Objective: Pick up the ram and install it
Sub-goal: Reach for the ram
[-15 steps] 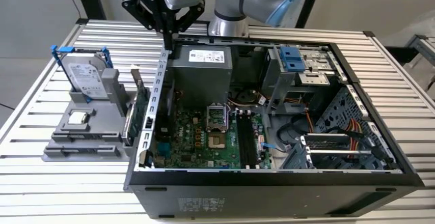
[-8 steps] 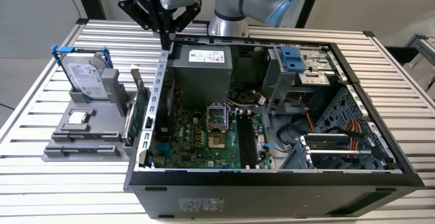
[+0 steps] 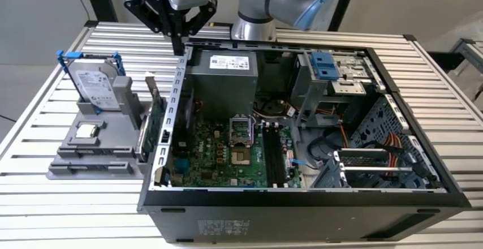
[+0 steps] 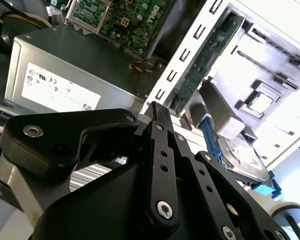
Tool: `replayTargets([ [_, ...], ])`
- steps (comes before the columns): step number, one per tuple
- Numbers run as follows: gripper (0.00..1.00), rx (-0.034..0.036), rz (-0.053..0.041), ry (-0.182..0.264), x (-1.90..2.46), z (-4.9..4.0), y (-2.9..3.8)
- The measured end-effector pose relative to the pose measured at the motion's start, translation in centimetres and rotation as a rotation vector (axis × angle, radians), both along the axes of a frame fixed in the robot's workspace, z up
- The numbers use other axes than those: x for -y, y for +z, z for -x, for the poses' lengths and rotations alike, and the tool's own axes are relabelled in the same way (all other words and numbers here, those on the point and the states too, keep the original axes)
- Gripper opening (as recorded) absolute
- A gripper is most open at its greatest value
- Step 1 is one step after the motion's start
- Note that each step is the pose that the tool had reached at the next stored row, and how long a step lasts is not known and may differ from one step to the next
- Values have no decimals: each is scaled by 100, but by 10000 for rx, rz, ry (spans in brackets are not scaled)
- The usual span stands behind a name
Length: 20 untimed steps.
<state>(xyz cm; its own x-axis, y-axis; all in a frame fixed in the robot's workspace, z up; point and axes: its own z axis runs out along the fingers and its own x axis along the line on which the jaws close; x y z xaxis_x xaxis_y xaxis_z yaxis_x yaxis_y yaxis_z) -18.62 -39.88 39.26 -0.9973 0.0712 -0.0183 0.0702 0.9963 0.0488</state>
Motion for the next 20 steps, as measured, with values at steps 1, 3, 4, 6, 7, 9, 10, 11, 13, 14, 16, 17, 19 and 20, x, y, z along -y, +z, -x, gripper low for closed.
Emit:
replayTargets([
  [1,0,0,0,0,0,15,0],
  [3,0,0,0,0,0,42,0],
  [4,0,0,1,0,0,54,0],
  [6,0,0,1,1,0,78,0],
  [7,0,0,0,0,0,89,0],
  [9,0,-1,1,0,0,113,0],
  [10,0,-1,1,1,0,125,0],
  [11,0,0,0,1,0,137,0],
  [13,0,0,0,1,0,161,0],
  [14,0,-1,1,2,0,173,1],
  [16,0,-1,0,2,0,195,0],
  [17,0,0,0,2,0,206,0],
  [19,0,-1,1,3,0,229,0],
  [20,0,-1,1,4,0,241,0],
])
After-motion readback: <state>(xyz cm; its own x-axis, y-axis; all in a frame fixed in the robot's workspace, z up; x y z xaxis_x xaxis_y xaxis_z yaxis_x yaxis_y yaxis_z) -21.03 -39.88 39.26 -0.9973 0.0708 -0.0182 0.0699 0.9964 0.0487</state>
